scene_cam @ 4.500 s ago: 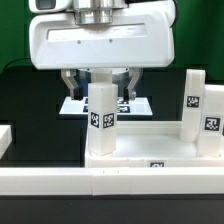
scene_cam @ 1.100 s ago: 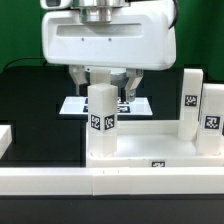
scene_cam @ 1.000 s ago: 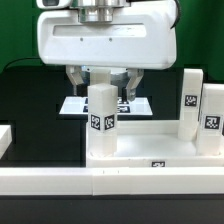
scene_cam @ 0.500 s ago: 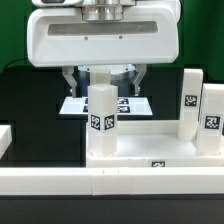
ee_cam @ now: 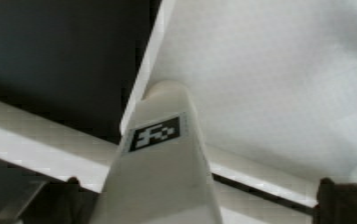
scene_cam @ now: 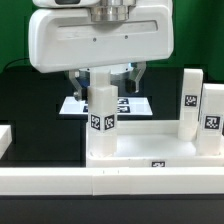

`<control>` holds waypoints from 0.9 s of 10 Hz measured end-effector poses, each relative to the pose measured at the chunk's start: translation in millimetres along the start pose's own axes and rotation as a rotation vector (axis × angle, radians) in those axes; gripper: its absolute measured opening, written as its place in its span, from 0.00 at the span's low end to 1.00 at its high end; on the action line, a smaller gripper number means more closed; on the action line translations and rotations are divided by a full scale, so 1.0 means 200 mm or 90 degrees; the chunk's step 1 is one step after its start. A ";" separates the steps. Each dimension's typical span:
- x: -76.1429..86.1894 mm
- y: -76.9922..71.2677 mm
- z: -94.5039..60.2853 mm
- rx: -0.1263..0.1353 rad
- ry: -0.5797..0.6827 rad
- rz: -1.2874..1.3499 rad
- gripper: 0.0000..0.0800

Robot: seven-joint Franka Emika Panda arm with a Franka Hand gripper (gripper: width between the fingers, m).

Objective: Assemble desk

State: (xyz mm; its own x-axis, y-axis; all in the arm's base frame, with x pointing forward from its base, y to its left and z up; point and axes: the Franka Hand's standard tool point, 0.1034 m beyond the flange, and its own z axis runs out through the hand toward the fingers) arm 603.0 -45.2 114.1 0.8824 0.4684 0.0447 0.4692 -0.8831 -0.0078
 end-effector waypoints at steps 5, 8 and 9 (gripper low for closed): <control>-0.02 0.03 0.00 -0.007 -0.007 -0.145 0.65; -0.02 0.03 0.00 -0.007 -0.007 -0.145 0.36; -0.02 0.03 0.00 -0.007 -0.007 -0.124 0.36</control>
Offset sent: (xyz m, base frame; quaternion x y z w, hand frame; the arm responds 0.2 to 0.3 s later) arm 0.0014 -0.0036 0.0012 -0.0043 -0.0039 -0.2016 0.9795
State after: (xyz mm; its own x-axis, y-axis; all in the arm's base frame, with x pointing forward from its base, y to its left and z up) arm 601.9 -53.4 113.8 0.7750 0.6311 0.0331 0.6312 -0.7756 0.0105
